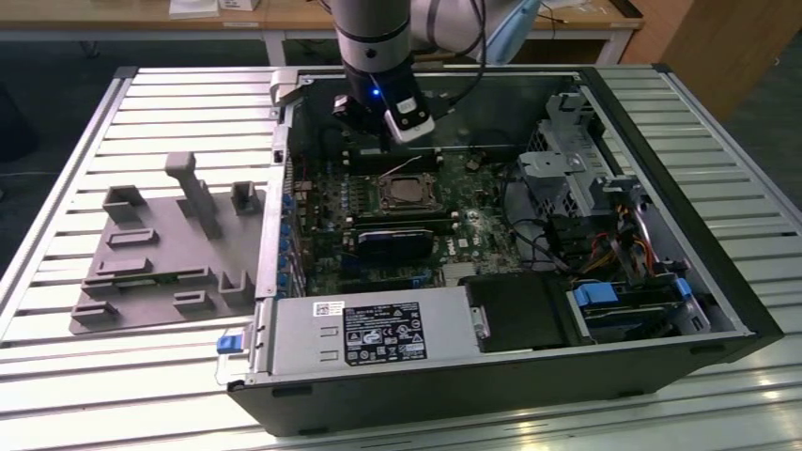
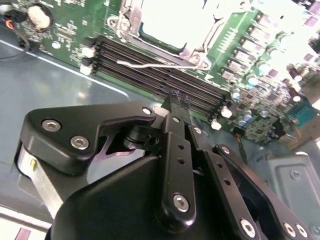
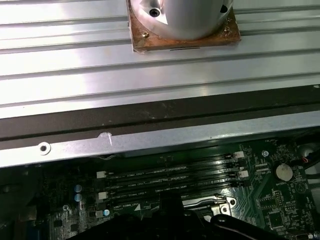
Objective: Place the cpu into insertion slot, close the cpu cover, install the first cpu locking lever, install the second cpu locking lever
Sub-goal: 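Install the first cpu locking lever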
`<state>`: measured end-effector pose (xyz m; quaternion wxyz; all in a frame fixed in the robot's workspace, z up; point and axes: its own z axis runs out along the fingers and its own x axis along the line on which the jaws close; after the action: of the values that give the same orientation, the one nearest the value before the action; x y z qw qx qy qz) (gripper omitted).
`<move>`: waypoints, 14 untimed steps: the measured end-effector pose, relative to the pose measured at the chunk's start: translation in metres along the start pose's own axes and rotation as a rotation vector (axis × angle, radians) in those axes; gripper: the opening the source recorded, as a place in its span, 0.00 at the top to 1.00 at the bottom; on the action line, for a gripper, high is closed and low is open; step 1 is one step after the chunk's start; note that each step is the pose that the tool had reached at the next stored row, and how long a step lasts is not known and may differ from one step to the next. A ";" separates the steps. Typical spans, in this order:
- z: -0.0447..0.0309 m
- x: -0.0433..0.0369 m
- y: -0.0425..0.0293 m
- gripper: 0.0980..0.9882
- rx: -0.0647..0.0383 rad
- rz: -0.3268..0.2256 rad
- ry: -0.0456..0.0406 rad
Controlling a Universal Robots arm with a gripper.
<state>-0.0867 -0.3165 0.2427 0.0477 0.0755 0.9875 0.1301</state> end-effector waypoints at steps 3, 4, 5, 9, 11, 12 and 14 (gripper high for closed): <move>0.0014 0.0001 -0.0005 1.00 -0.004 -0.006 -0.0222; 0.0019 0.0001 -0.0007 1.00 -0.005 -0.008 -0.0295; 0.0023 0.0002 -0.0009 1.00 -0.006 -0.010 -0.0368; 0.0045 0.0003 -0.0018 1.00 -0.011 -0.016 -0.0627; 0.0063 0.0004 -0.0026 1.00 -0.012 -0.018 -0.0702; 0.0075 0.0005 -0.0030 1.00 -0.012 -0.019 -0.0732; 0.0099 0.0006 -0.0037 1.00 -0.010 -0.017 -0.0784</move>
<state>-0.0867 -0.3174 0.2322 0.0878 0.0720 0.9848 0.1314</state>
